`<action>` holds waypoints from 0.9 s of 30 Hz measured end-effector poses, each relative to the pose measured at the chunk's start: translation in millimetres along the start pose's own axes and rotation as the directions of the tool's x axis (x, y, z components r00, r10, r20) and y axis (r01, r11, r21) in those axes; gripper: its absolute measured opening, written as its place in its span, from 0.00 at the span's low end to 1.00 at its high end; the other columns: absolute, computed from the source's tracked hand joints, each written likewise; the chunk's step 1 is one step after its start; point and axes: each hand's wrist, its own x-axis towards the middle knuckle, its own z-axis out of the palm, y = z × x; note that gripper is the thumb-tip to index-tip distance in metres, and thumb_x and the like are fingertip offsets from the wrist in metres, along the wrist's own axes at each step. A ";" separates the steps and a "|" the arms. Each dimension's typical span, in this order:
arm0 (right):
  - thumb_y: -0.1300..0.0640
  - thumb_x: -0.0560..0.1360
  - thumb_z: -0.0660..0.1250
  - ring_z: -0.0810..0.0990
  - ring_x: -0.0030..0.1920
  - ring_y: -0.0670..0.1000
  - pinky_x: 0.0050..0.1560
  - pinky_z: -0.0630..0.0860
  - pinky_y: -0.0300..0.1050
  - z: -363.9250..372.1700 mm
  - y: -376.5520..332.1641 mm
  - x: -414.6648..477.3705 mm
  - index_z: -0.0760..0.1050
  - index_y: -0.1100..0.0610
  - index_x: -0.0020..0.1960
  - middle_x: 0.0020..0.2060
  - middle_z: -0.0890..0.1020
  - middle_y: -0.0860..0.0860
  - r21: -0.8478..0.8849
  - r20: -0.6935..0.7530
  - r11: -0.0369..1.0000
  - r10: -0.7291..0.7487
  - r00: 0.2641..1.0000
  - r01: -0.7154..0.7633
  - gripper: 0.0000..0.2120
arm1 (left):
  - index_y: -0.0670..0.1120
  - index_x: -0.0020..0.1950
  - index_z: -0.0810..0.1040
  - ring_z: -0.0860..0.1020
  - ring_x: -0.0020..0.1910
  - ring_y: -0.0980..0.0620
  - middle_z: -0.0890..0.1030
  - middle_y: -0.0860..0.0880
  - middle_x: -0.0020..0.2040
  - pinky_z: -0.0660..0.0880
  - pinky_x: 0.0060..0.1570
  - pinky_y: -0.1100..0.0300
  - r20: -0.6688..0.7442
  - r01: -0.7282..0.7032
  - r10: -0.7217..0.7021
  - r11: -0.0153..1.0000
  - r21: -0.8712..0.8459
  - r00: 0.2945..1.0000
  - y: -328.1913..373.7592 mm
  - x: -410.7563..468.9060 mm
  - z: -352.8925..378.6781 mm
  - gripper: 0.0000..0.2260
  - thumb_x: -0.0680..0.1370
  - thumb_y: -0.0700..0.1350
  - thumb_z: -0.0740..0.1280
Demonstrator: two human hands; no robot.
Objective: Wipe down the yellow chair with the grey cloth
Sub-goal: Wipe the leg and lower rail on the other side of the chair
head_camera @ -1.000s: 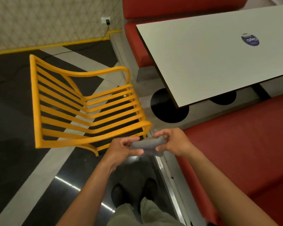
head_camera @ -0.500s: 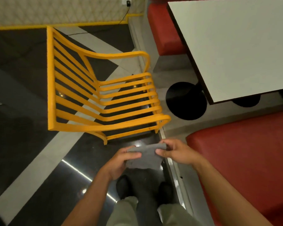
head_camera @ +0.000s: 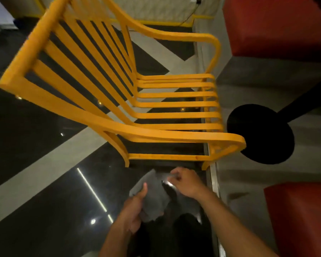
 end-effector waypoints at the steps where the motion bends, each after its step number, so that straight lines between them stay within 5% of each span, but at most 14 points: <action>1: 0.42 0.78 0.71 0.84 0.61 0.51 0.62 0.79 0.49 9.0 13.0 16.5 0.81 0.48 0.64 0.59 0.86 0.48 0.016 -0.005 1.000 0.015 1.000 -0.015 0.18 | 0.48 0.68 0.81 0.85 0.53 0.38 0.87 0.40 0.55 0.83 0.51 0.46 -0.053 -0.080 0.082 0.996 0.034 0.995 -0.4 20.9 -3.2 0.36 0.67 0.66 0.80; 3: 0.44 0.79 0.71 0.83 0.61 0.50 0.64 0.79 0.53 27.4 45.6 47.6 0.81 0.48 0.62 0.59 0.85 0.47 0.047 0.008 0.998 0.042 0.999 -0.042 0.14 | 0.54 0.72 0.79 0.83 0.62 0.41 0.85 0.46 0.59 0.79 0.59 0.47 -0.184 -0.339 0.392 0.903 0.264 0.902 -0.1 60.6 -0.1 0.25 0.79 0.64 0.71; 5: 0.47 0.80 0.71 0.83 0.61 0.49 0.65 0.79 0.52 37.2 70.1 66.1 0.80 0.48 0.62 0.59 0.85 0.47 0.063 0.005 0.997 0.054 0.999 -0.055 0.12 | 0.58 0.81 0.68 0.70 0.79 0.46 0.76 0.50 0.76 0.70 0.71 0.48 -0.150 -0.549 0.773 0.558 0.622 0.616 2.4 103.3 2.1 0.22 0.86 0.54 0.63; 6: 0.49 0.80 0.71 0.82 0.62 0.48 0.65 0.80 0.51 43.7 83.6 73.1 0.80 0.48 0.63 0.59 0.85 0.47 0.082 0.009 0.995 0.057 0.998 -0.058 0.12 | 0.56 0.84 0.62 0.62 0.83 0.46 0.68 0.49 0.82 0.65 0.75 0.45 -0.096 -0.532 0.879 0.366 0.763 0.467 -1.3 127.5 4.1 0.27 0.86 0.48 0.65; 7: 0.50 0.81 0.70 0.82 0.61 0.47 0.64 0.80 0.49 48.4 97.2 79.7 0.79 0.47 0.64 0.59 0.84 0.46 0.097 0.013 0.994 0.048 0.999 -0.049 0.13 | 0.52 0.86 0.58 0.56 0.85 0.43 0.61 0.45 0.86 0.61 0.78 0.42 -0.062 -0.425 0.919 0.239 0.873 0.389 -7.4 155.8 4.9 0.35 0.82 0.44 0.70; 9: 0.51 0.81 0.70 0.83 0.57 0.43 0.58 0.81 0.42 45.7 115.1 90.0 0.80 0.46 0.63 0.55 0.84 0.44 0.105 -0.022 0.994 -0.008 1.000 0.011 0.11 | 0.45 0.87 0.52 0.48 0.86 0.35 0.52 0.36 0.87 0.56 0.81 0.36 -0.042 -0.231 0.918 0.143 0.962 0.395 -20.2 208.0 3.8 0.48 0.74 0.42 0.77; 11: 0.50 0.80 0.71 0.84 0.51 0.41 0.50 0.80 0.38 36.7 133.9 96.2 0.82 0.45 0.58 0.49 0.86 0.43 0.083 -0.129 0.992 -0.083 0.988 0.094 0.07 | 0.43 0.87 0.49 0.45 0.85 0.33 0.48 0.34 0.86 0.52 0.82 0.34 -0.028 -0.218 0.924 0.119 0.969 0.382 -37.3 248.9 7.0 0.51 0.73 0.43 0.77; 13: 0.47 0.79 0.72 0.85 0.46 0.41 0.48 0.81 0.42 18.3 155.8 98.9 0.83 0.45 0.49 0.42 0.86 0.43 0.043 -0.239 0.993 -0.092 0.967 0.106 0.03 | 0.43 0.87 0.50 0.46 0.85 0.33 0.50 0.36 0.87 0.50 0.83 0.33 -0.037 -0.323 0.955 0.136 0.936 0.293 -47.0 272.2 18.6 0.42 0.79 0.45 0.71; 17: 0.42 0.78 0.72 0.85 0.41 0.47 0.48 0.83 0.52 -16.4 193.9 102.2 0.83 0.48 0.40 0.35 0.86 0.45 -0.024 -0.441 0.999 0.008 0.898 -0.021 0.13 | 0.40 0.81 0.69 0.56 0.84 0.34 0.68 0.36 0.81 0.50 0.83 0.35 -0.025 -0.423 0.994 0.068 0.903 0.106 -46.9 277.1 48.5 0.25 0.86 0.50 0.55; 20: 0.40 0.75 0.75 0.85 0.50 0.53 0.52 0.80 0.50 -29.0 204.5 94.6 0.82 0.49 0.48 0.44 0.86 0.46 0.107 -0.544 0.992 0.120 0.830 -0.073 0.13 | 0.43 0.77 0.73 0.61 0.83 0.38 0.74 0.42 0.75 0.52 0.83 0.35 0.147 -0.520 0.981 -0.061 0.852 0.127 -59.3 259.1 86.5 0.21 0.85 0.50 0.60; 24: 0.40 0.74 0.76 0.81 0.66 0.60 0.60 0.76 0.52 -35.1 199.9 90.0 0.70 0.52 0.76 0.66 0.82 0.55 0.236 -0.589 0.969 0.200 0.783 -0.070 0.36 | 0.49 0.75 0.74 0.69 0.76 0.43 0.77 0.46 0.70 0.54 0.82 0.39 0.382 -0.518 0.897 -0.223 0.826 0.222 -75.2 244.7 151.1 0.23 0.85 0.61 0.57; 27: 0.44 0.77 0.74 0.81 0.66 0.60 0.60 0.77 0.54 -39.7 193.5 93.3 0.70 0.52 0.75 0.68 0.81 0.54 0.271 -0.642 0.962 0.162 0.749 0.024 0.30 | 0.51 0.77 0.72 0.72 0.71 0.45 0.77 0.47 0.67 0.53 0.82 0.42 0.513 -0.536 0.827 -0.333 0.776 0.229 -82.4 245.3 197.4 0.27 0.85 0.64 0.53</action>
